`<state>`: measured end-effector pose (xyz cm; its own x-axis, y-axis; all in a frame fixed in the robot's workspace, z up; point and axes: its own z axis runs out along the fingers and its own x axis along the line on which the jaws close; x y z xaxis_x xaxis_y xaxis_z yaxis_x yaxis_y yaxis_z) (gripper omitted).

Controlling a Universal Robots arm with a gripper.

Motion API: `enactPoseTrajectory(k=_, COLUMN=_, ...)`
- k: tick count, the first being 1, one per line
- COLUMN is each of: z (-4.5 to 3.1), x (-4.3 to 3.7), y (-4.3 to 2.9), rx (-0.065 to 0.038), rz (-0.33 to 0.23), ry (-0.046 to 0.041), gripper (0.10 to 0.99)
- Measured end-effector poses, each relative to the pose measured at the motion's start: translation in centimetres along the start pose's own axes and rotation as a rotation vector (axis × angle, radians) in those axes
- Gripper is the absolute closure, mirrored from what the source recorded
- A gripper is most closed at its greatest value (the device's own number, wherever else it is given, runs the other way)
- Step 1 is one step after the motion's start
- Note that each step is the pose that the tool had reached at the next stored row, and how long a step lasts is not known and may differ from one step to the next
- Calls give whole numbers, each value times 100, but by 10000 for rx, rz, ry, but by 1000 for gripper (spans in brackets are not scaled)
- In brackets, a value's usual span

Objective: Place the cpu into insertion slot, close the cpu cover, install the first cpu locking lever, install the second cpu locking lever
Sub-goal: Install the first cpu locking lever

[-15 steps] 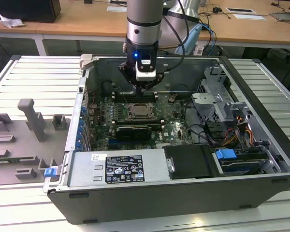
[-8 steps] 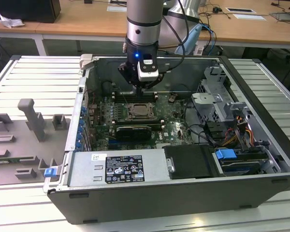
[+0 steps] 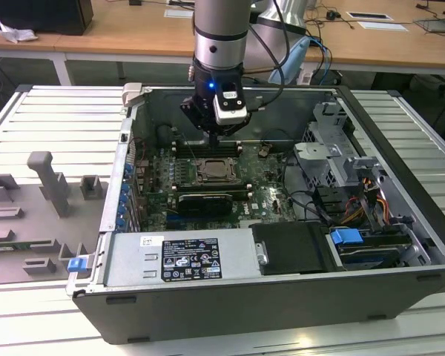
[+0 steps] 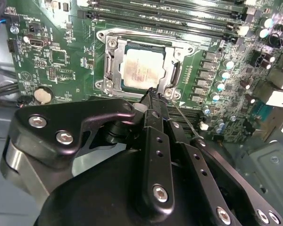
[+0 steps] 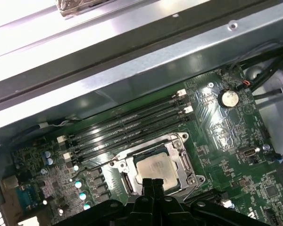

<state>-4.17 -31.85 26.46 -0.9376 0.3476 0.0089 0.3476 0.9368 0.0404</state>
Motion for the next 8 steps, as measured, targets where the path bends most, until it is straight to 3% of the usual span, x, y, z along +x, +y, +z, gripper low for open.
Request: enactPoseTrajectory(k=8, z=0, x=-1, y=-1, rx=8, rz=-982, ry=40, gripper=980)
